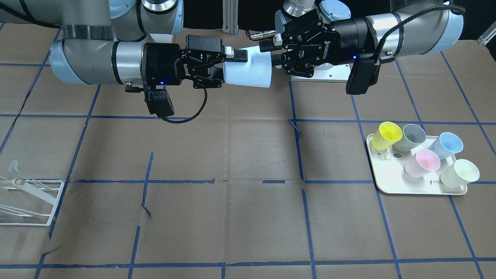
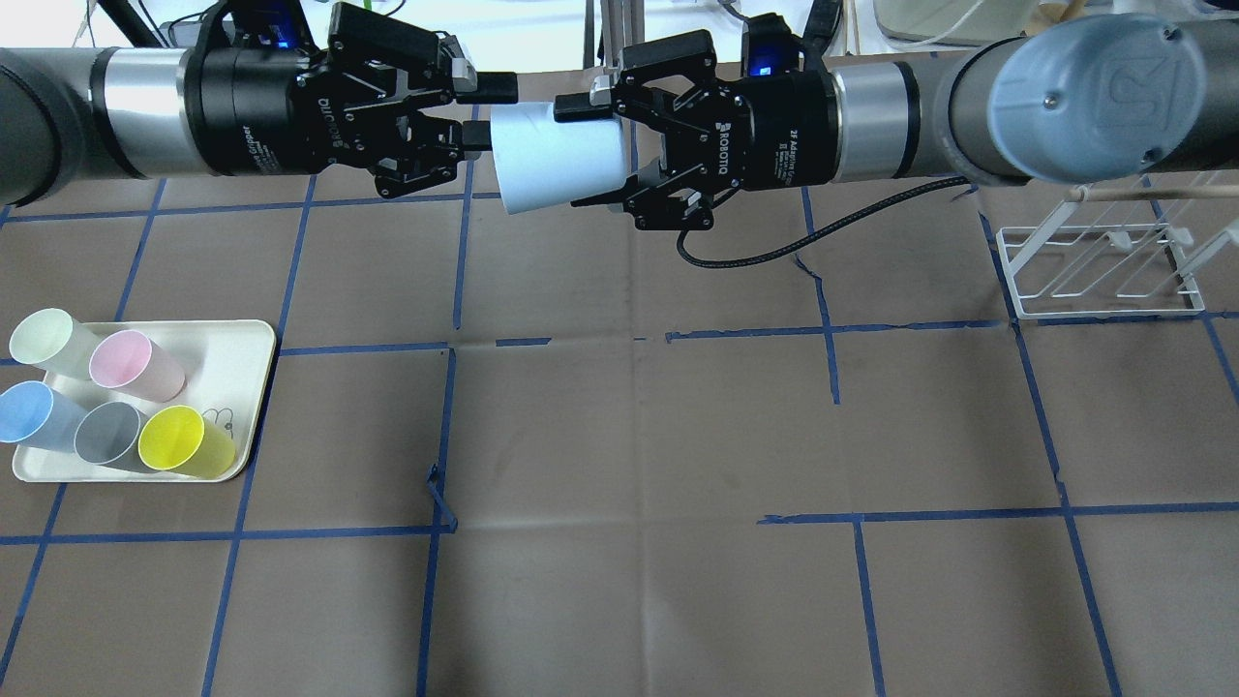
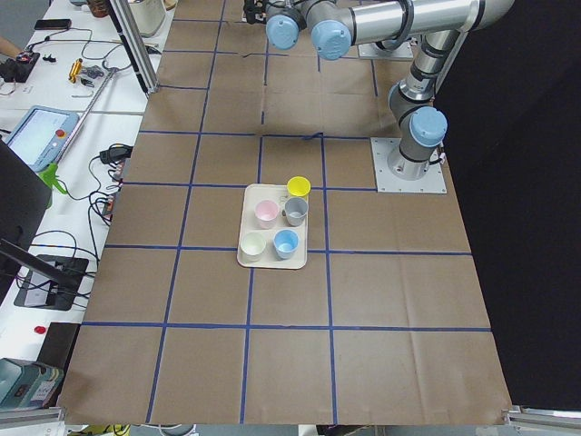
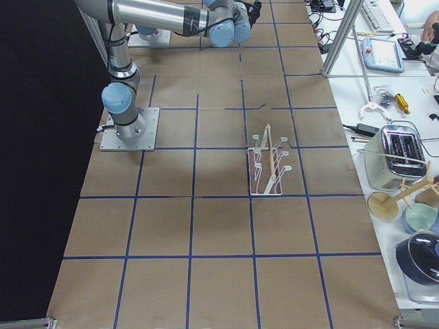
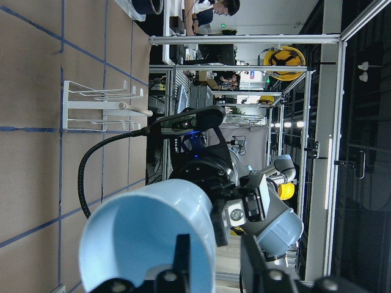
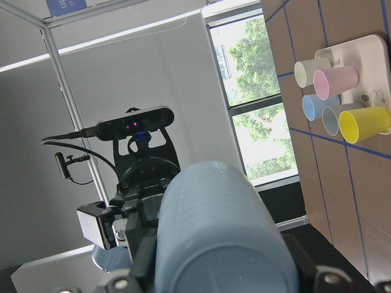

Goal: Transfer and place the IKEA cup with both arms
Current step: 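Grasp the cup's rim with the left gripper beside the right gripper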

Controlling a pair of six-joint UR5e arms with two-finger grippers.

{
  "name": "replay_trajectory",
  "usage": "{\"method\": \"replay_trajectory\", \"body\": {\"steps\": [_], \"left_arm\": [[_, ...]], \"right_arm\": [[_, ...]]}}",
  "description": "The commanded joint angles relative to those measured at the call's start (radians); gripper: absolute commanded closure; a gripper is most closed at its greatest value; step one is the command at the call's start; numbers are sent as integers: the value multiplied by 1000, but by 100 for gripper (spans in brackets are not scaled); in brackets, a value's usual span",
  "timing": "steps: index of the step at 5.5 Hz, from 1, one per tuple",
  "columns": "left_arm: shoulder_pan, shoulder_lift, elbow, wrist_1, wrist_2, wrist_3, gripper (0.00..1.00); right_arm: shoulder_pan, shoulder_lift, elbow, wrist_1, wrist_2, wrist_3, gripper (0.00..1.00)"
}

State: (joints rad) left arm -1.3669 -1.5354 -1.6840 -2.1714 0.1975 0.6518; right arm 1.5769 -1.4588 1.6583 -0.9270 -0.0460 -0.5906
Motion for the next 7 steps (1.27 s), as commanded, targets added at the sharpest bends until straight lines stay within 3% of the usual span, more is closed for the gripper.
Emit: {"method": "replay_trajectory", "body": {"steps": [1,2,3,6,7], "left_arm": [[5,3,-5,-1,2,0,100],[5,5,-2,-1,3,-1,100],[5,6,3,-1,3,-1,100],[11,6,16,4,19,-21,100],[26,9,29,15,143,-85,100]], "right_arm": [[0,0,0,-1,0,3,57],[0,0,-2,-1,2,8,33],[-11,0,-6,-1,-12,18,0],[-20,1,-12,-10,-15,48,0],[-78,2,-29,-21,-111,54,0]]}}
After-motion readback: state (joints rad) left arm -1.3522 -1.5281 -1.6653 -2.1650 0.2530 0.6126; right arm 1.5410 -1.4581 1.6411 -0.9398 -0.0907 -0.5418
